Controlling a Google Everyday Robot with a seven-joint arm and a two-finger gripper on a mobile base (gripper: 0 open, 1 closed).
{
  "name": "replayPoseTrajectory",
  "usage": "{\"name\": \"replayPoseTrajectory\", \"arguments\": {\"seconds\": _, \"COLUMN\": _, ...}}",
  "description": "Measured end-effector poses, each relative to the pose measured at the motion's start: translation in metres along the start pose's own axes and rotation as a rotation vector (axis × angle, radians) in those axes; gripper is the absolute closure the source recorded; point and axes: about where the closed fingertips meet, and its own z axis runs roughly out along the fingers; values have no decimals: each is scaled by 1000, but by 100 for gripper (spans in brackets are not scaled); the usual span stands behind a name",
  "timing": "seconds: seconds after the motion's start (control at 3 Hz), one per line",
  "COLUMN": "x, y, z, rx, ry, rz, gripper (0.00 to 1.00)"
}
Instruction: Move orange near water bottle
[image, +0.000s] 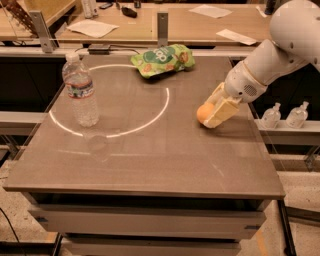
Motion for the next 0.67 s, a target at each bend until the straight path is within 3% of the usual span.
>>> {"name": "replayPoseTrajectory", "arguments": {"seconds": 0.33, "x": -25, "y": 15, "z": -7, "rx": -23, "ry": -100, "rz": -9, "gripper": 100}}
{"name": "replayPoseTrajectory", "arguments": {"seconds": 0.67, "x": -55, "y": 36, "z": -5, "rx": -42, "ry": -189, "rz": -15, "gripper": 100}}
